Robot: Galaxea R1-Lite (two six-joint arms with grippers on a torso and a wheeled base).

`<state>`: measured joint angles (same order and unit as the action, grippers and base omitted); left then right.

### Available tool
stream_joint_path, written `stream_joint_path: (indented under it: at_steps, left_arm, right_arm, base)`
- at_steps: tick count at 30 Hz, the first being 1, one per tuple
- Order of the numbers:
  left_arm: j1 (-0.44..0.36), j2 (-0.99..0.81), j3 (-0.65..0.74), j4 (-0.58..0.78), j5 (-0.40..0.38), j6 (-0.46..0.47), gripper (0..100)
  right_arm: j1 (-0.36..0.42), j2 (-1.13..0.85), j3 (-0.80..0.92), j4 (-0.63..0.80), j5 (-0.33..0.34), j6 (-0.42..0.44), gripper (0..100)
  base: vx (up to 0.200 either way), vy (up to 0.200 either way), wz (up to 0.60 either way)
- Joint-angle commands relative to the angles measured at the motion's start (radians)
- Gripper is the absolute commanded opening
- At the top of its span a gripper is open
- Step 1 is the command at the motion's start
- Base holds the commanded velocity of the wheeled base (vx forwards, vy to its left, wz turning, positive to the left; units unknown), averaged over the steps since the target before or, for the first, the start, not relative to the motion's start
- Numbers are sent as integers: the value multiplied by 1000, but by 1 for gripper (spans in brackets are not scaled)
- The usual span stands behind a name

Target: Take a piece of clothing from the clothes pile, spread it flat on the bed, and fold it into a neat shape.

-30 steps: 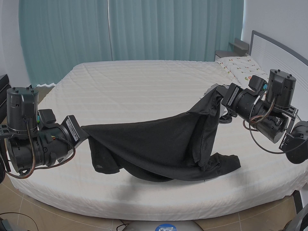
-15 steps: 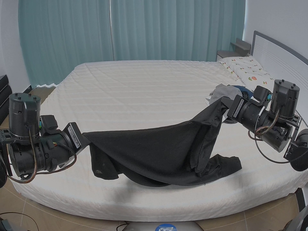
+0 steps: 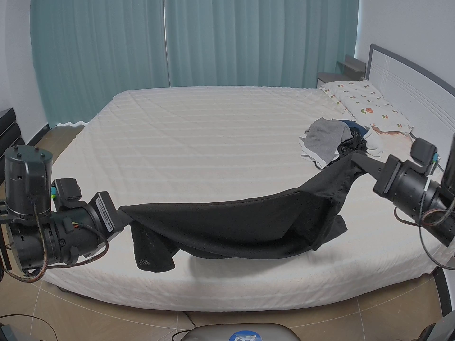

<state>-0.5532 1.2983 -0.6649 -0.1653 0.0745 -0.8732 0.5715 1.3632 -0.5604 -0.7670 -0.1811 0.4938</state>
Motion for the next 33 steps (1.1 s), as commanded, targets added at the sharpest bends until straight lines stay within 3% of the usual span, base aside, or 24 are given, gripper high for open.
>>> stream_joint_path:
  at_steps: [1,8,12,16,23,33]
  left_arm:
    - [-19,-85,-56,53,1,3,0]
    - [-4,-71,-220,107,1,2,0]
    - [26,-30,-295,109,2,0,0]
    - [108,105,-404,109,4,-3,0]
    - [177,315,-536,115,-1,-90,0]
    - [194,516,-657,124,-50,-101,0]
  right_arm:
    - [61,-231,-15,55,-3,-18,0]
    - [51,-292,-187,97,-17,-20,0]
    - [-7,-269,-291,110,3,-17,0]
    - [-154,-107,-498,141,37,-17,0]
    - [-305,183,-766,164,43,-17,0]
    - [-317,412,-908,190,20,-24,0]
  base:
    - [0,0,0]
    - [0,0,0]
    - [0,0,0]
    - [0,0,0]
    - [0,0,0]
    - [200,0,0]
